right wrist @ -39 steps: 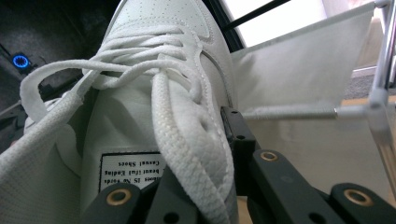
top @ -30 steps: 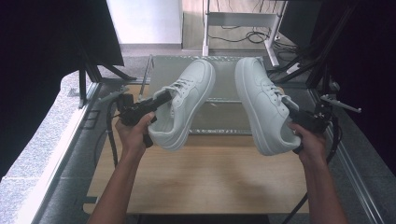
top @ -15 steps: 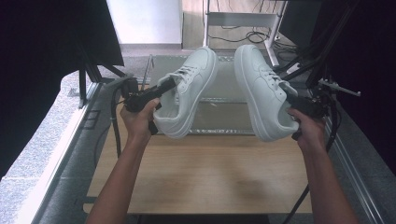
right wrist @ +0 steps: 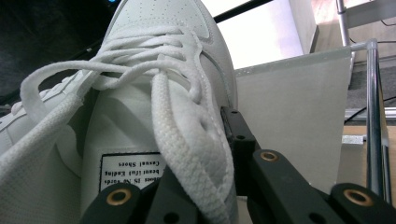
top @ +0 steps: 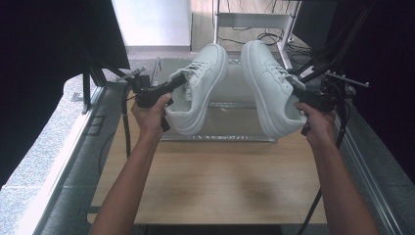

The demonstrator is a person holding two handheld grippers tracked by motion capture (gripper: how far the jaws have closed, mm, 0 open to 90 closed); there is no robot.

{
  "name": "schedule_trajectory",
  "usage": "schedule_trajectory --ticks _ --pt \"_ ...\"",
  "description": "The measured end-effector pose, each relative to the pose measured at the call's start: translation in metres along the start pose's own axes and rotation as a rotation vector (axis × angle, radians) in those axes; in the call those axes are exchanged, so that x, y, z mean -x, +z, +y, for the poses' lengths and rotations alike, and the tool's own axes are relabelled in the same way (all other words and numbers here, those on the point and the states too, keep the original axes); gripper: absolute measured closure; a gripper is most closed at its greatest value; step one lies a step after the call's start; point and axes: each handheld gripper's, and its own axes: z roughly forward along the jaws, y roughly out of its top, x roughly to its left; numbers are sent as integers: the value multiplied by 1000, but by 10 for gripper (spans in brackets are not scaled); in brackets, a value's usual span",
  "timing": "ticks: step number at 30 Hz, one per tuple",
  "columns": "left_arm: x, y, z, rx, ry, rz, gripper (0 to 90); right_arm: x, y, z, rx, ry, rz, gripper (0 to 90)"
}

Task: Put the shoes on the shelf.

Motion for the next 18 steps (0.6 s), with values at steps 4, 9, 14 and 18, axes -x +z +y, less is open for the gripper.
schedule_trajectory --ticks 4,9,14,18 --pt "-1 6 5 -10 6 13 801 2 7 3 -4 1 -16 862" --pt "-2 13 12 -3 -2 18 801 7 17 8 -10 20 -42 862" --pt "-2 20 19 6 3 38 801 8 25 14 -3 36 -66 862" --pt "-4 25 23 14 -12 41 801 8 33 19 -8 35 -81 862"
